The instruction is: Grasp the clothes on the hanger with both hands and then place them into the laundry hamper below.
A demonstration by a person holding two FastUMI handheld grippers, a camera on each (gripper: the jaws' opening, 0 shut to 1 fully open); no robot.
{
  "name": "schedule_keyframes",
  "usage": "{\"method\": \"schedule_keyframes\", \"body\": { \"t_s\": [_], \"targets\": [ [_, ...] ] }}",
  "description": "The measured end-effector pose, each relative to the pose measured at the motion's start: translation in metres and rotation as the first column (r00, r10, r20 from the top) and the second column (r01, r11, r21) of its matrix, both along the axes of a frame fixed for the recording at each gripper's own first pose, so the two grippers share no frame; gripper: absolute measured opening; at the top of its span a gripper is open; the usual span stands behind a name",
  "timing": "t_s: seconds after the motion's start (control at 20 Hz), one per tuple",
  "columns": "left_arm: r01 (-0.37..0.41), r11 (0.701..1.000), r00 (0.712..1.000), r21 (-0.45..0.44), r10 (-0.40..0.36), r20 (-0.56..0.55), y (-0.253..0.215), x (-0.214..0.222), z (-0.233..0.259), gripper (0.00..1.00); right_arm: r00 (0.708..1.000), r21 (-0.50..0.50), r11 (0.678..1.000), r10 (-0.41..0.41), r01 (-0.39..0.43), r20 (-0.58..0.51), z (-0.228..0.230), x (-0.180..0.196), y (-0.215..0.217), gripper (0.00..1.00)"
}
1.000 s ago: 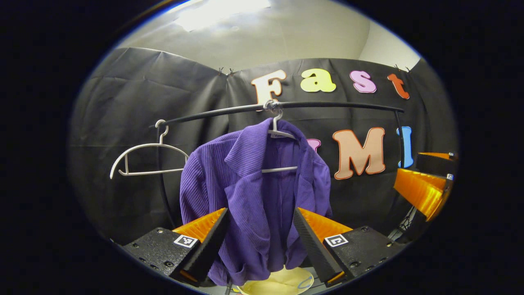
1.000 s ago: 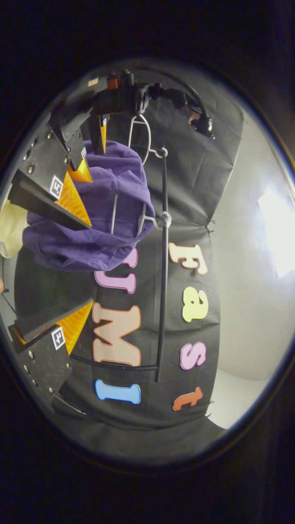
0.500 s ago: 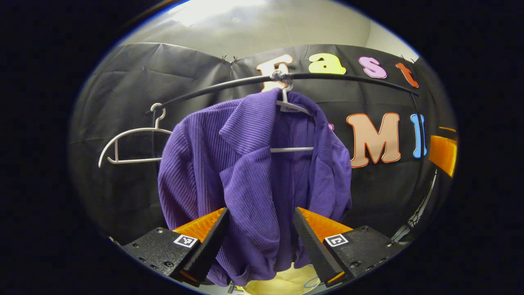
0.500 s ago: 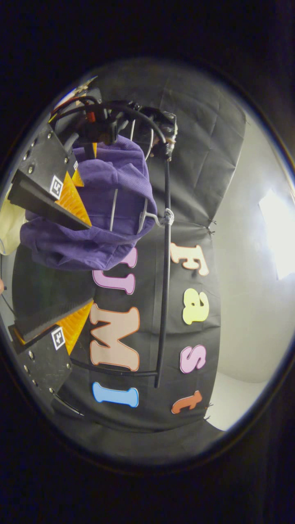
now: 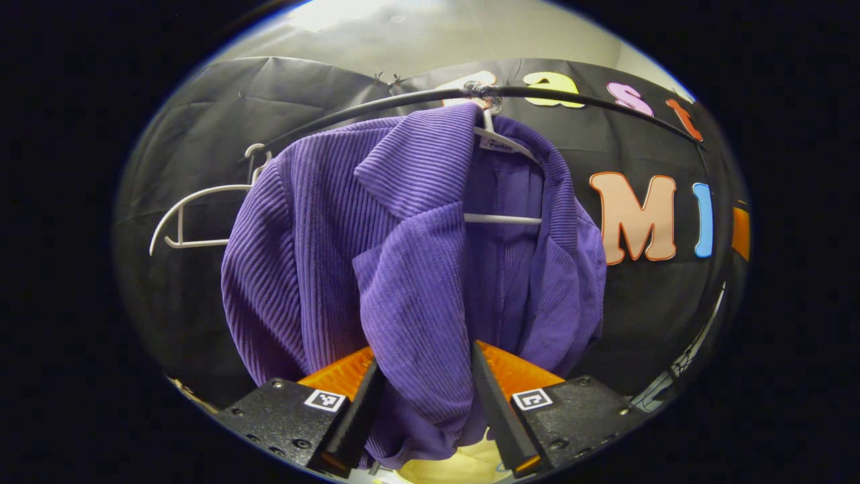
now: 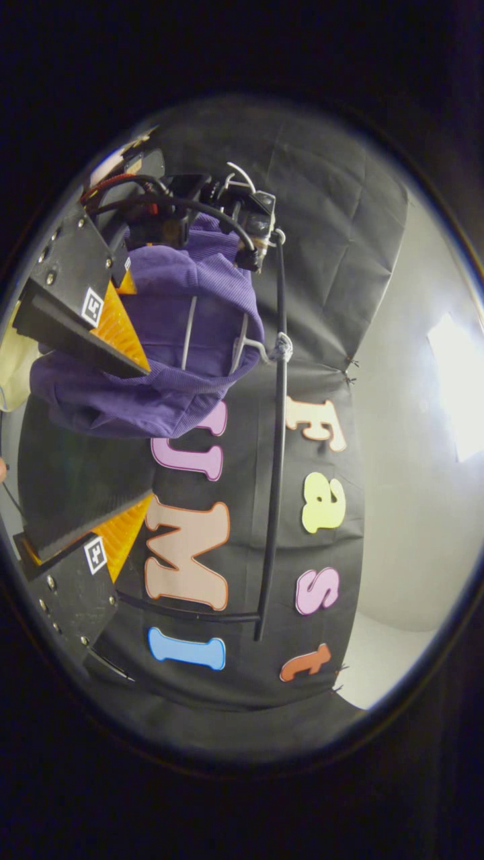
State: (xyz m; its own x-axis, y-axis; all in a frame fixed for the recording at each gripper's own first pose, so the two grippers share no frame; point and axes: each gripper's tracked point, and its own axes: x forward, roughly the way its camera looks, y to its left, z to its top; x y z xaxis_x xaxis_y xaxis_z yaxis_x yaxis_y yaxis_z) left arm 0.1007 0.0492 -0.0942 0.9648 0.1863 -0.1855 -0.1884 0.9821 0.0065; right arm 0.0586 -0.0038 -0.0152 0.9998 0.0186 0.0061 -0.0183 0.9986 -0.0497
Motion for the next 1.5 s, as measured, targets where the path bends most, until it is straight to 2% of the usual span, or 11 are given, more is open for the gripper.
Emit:
{"method": "schedule_keyframes", "body": {
  "t_s": [0.05, 0.15, 0.3, 0.45, 0.65, 0.8, 1.15, 1.5],
  "targets": [
    [0.009, 1.0, 1.0, -0.003, -0.009, -0.001, -0.001, 0.001, 0.0, 0.7, 1.0, 0.001, 1.0, 0.003, -0.003, -0.003, -0.001, 0.001, 0.001, 0.97],
    [0.039, 0.999, 0.999, -0.007, -0.039, -0.022, -0.006, 0.003, -0.004, 0.45, 1.0, 0.004, 1.0, 0.007, -0.007, -0.008, -0.004, -0.001, 0.0, 0.97],
    [0.012, 1.0, 0.999, 0.013, -0.011, -0.041, 0.001, -0.005, -0.004, 0.06, 1.0, 0.01, 1.0, 0.022, -0.022, -0.014, -0.005, 0.0, 0.003, 0.97],
    [0.018, 1.0, 0.998, 0.001, -0.018, -0.06, 0.0, -0.014, -0.001, 0.02, 0.999, 0.009, 0.999, 0.041, -0.041, -0.019, -0.007, 0.0, 0.007, 0.97],
    [0.033, 0.999, 0.998, -0.024, -0.035, -0.049, -0.003, -0.027, 0.01, 0.02, 0.997, 0.02, 0.997, 0.081, -0.08, -0.021, -0.011, 0.003, 0.018, 0.97],
    [0.031, 0.999, 0.999, 0.005, -0.031, -0.028, 0.002, -0.035, 0.022, 0.01, 0.994, 0.025, 0.994, 0.107, -0.106, -0.026, -0.015, 0.006, 0.027, 0.97],
    [-0.04, 0.995, 0.996, 0.086, 0.033, 0.083, 0.032, -0.053, 0.079, 0.0, 0.983, 0.031, 0.984, 0.178, -0.176, -0.047, -0.028, 0.017, 0.051, 0.97],
    [-0.113, 0.988, 0.977, 0.106, 0.091, 0.192, 0.066, -0.063, 0.142, 0.0, 0.97, 0.039, 0.971, 0.236, -0.234, -0.05, -0.039, 0.041, 0.084, 0.97]
  ]
}}
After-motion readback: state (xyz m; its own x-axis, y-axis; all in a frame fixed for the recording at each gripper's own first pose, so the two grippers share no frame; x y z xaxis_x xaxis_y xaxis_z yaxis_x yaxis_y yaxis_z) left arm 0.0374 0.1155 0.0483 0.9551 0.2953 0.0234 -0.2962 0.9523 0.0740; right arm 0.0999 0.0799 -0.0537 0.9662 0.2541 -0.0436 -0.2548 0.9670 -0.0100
